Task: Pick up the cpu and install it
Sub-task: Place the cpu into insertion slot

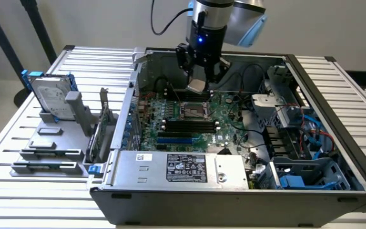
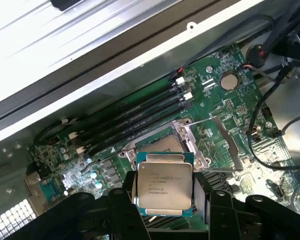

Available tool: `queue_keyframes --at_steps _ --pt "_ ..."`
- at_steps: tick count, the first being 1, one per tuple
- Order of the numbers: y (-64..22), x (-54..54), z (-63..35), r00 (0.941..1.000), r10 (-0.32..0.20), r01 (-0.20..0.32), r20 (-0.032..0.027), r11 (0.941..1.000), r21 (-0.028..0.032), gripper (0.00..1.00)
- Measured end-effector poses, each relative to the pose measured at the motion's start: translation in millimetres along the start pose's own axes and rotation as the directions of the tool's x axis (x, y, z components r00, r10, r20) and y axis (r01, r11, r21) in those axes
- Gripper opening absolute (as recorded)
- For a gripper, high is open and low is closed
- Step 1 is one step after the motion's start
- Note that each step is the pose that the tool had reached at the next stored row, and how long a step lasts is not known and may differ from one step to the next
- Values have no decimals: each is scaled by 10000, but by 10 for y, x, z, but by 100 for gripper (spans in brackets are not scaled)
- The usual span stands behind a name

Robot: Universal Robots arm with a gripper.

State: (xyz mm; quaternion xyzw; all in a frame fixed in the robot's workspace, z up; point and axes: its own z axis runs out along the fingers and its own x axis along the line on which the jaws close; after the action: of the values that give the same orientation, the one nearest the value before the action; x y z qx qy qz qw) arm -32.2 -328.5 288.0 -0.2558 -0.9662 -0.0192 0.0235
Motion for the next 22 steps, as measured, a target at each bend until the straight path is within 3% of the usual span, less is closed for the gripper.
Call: queue_keyframes --at_steps 6,11,17,22 --pt "-1 -2 34 9941 1086 -1086 24 9941 -61 55" --pt "-2 -3 64 9801 1984 -1983 39 9801 -113 55" --pt "-3 -6 103 9531 3027 -3025 50 9530 -179 55" --pt "-3 -8 138 9215 3884 -3882 54 9213 -234 55"
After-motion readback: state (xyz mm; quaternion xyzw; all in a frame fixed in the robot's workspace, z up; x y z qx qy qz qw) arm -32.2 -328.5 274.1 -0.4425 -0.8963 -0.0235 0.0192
